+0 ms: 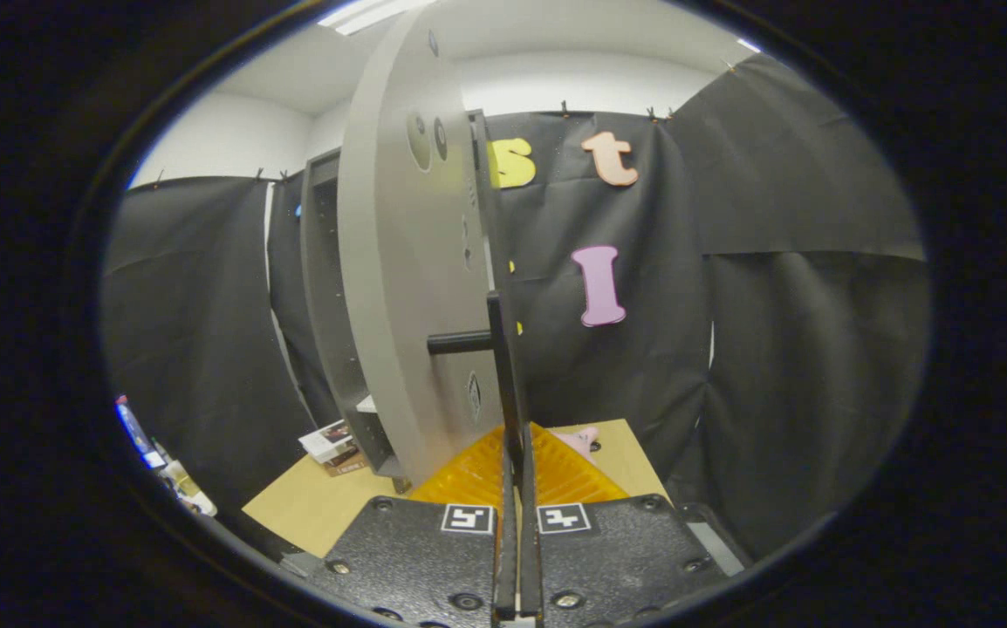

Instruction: Open the shoe cabinet door, grab the shoes and put them into the shoe cabinet, then close the shoe cabinet door.

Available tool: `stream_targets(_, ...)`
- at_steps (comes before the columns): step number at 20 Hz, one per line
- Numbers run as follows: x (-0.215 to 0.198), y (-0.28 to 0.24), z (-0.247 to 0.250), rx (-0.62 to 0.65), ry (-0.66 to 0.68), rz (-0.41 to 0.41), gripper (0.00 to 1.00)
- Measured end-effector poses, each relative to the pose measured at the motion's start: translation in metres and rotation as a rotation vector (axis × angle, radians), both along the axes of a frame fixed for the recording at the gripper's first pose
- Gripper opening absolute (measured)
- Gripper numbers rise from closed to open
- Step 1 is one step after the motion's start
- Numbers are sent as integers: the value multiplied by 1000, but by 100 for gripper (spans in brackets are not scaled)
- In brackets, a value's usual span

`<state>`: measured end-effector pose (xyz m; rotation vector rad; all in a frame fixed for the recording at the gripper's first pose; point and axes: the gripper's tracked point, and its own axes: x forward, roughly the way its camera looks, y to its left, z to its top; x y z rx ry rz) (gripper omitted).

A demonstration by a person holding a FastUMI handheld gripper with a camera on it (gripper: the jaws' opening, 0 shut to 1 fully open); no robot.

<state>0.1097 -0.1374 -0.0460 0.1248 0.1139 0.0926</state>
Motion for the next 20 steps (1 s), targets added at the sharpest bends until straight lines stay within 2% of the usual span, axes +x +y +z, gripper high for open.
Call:
stream_targets(3, -1, 3, -3, -8, 0, -11, 5)
stream_targets(8, -6, 3, -6, -81, 8, -91, 7)
stream_targets(11, -35, 6, -4, -94, 6, -98, 11)
stream_targets(13, -53, 11, 3, -88, -7, -98, 22)
stream_targets(19, -104, 55, 27, -147, -100, -116, 71)
stream_targets(20, -108, 68, 27, -158, -118, -114, 82)
